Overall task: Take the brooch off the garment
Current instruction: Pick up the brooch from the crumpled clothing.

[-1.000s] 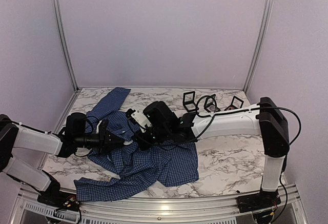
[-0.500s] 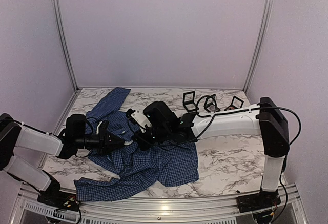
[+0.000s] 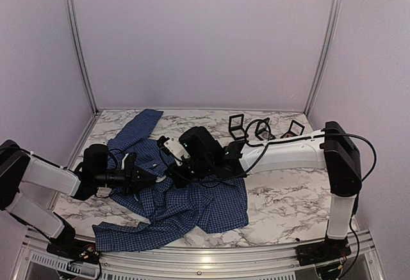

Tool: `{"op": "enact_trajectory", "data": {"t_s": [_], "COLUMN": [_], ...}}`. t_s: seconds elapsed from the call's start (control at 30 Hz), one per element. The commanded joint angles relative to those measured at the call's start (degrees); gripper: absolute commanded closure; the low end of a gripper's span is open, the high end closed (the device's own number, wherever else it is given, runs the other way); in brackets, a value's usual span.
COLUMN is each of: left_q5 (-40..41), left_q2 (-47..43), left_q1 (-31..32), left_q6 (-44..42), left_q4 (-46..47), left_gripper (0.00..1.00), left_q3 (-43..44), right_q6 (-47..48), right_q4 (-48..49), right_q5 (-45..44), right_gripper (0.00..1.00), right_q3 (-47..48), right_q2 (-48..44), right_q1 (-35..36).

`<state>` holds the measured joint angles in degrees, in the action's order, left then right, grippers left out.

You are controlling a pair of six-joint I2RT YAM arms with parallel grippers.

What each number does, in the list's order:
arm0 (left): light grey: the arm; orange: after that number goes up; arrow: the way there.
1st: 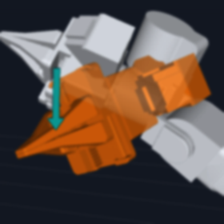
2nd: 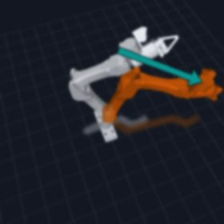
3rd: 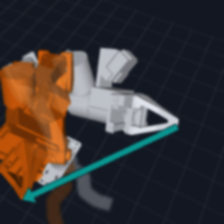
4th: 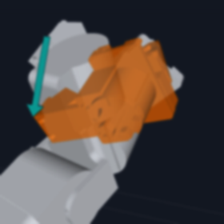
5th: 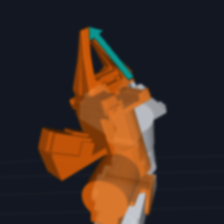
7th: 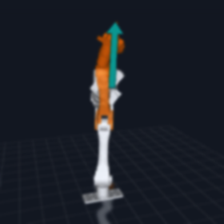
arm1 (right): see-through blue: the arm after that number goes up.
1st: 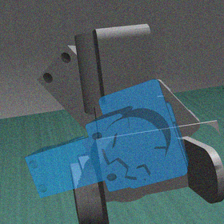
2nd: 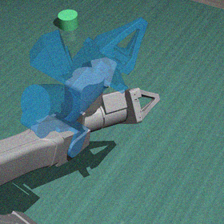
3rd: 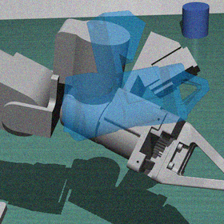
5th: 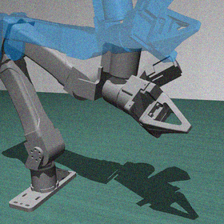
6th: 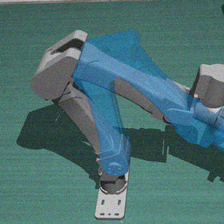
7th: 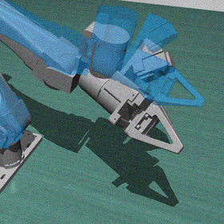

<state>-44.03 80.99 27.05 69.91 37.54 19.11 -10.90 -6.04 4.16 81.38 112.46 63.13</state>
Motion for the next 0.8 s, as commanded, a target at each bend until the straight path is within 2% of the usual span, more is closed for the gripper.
{"op": "enact_trajectory", "data": {"t_s": [0.0, 0.77], "left_q5": [-0.37, 0.52], "left_q2": [0.26, 2.92], "left_q1": [0.2, 1.6], "left_q6": [-0.36, 2.31], "left_q4": [1.2, 5.48], "left_gripper": [0.83, 0.83], "left_q3": [-1.05, 0.13], "right_q6": [-0.3, -0.44], "right_q4": [0.2, 0.2], "right_q5": [-0.18, 0.23], "right_gripper": [1.0, 1.0], "right_q3": [0.8, 0.79], "right_q2": [-1.2, -1.58], "right_q1": [0.56, 0.59]}}
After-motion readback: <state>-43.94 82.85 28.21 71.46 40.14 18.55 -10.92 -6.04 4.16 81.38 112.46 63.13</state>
